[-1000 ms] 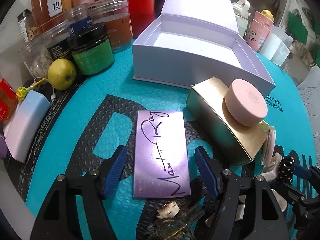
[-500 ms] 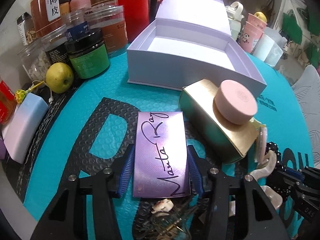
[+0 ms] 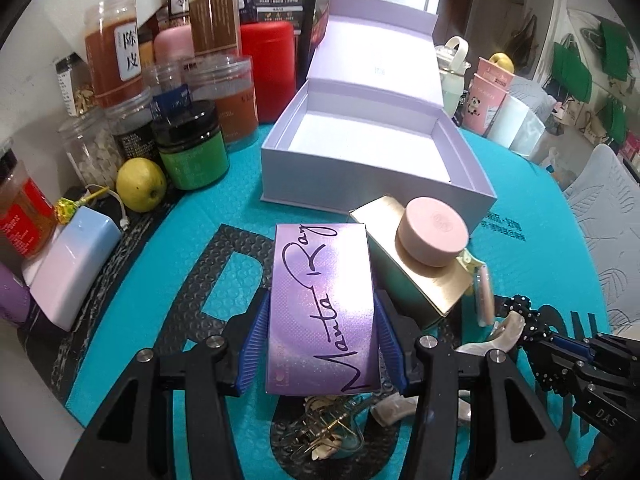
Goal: Organize rigid objects
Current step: 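Grasp the purple Manta Ray box with the left tool while the right tool grasps the polka-dot scrunchie, then carry the purple box and scrunchie together into the open lavender gift box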
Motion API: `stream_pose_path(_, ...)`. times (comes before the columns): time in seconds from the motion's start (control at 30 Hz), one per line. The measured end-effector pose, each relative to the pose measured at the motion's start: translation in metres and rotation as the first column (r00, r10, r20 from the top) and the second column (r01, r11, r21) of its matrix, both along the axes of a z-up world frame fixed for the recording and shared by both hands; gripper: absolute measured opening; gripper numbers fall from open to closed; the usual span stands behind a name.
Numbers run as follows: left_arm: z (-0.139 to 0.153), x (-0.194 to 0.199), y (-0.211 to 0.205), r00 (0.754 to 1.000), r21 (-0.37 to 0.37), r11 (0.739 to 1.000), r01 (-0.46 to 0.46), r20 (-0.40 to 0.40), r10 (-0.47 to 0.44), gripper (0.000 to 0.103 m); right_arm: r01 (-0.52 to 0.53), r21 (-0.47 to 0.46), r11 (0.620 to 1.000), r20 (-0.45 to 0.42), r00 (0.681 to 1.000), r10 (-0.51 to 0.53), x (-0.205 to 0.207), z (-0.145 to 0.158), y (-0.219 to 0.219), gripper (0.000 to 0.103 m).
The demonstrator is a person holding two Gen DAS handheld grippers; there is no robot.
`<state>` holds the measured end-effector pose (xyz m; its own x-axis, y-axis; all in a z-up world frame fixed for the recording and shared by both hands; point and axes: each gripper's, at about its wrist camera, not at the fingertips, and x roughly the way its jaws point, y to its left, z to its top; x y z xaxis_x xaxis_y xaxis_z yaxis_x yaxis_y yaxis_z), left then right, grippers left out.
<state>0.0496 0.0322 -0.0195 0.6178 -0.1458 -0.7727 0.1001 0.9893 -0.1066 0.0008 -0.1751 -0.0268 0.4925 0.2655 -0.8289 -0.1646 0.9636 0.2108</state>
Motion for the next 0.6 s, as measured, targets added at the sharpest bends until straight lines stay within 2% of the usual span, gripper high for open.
stream_pose_path(0.6, 0.023, -0.027, -0.009, 0.997, -0.013, 0.999, 0.042, 0.068, -0.041, 0.051, -0.03, -0.034, 0.999, 0.11, 0.993, 0.033, -0.012, 0.021, 0.011, 0.016)
